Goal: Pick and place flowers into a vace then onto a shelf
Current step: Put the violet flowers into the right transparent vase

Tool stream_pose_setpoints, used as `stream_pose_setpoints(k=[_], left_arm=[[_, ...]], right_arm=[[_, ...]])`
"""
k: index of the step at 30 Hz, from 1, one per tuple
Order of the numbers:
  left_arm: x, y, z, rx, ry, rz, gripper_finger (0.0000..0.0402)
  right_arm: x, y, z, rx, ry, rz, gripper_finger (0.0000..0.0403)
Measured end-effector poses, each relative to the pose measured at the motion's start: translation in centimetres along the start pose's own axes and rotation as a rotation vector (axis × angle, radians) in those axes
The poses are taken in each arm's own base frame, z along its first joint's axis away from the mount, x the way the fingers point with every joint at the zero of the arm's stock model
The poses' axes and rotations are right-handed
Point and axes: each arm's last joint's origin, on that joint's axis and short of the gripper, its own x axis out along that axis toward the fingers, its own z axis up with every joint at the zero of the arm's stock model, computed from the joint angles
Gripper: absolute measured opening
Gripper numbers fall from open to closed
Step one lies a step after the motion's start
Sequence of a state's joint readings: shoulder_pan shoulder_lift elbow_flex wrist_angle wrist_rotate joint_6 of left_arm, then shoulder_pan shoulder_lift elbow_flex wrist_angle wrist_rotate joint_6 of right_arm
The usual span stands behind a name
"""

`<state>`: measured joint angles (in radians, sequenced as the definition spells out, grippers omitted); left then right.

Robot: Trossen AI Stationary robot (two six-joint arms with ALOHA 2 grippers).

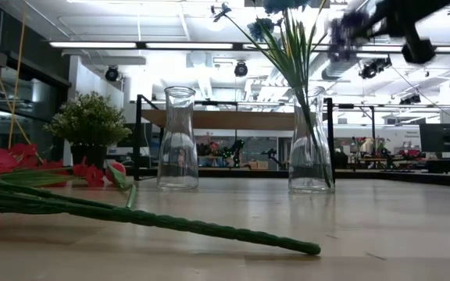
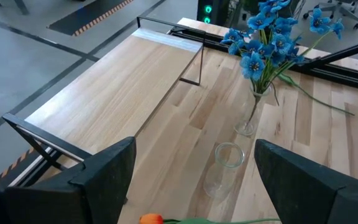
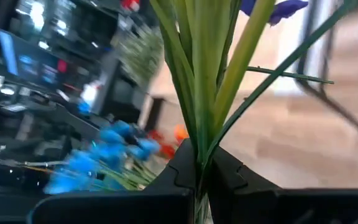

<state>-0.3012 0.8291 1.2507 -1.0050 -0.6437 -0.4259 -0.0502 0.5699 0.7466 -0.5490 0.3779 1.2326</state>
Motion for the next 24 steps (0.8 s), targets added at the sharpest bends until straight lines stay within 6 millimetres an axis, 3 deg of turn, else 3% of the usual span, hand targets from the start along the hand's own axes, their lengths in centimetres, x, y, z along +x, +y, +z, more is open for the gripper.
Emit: stream_pose_setpoints(k=[7, 12, 17, 24], left_arm=[[0.0, 0.0, 0.0, 0.0, 0.0, 0.0, 0.036], [0.0, 0.0, 0.0, 0.0, 0.0, 0.0, 0.036], [0.0, 0.0, 0.0, 0.0, 0.0, 0.0, 0.036], [0.0, 0.0, 0.0, 0.001, 0.0, 0.0, 0.036]], right_arm=[[-2.9, 4.0, 2.9, -0.18, -0.141, 0.094, 0.0006], [-3.6, 5.7, 3.9, -0.31, -0.193, 0.098, 0.0005], [-2.8, 6.0, 3.6, -0.388, -0.176, 0.055, 0.0007], [0.1, 6.3, 2.5, -0.443, -0.121, -0.035, 0.0008]])
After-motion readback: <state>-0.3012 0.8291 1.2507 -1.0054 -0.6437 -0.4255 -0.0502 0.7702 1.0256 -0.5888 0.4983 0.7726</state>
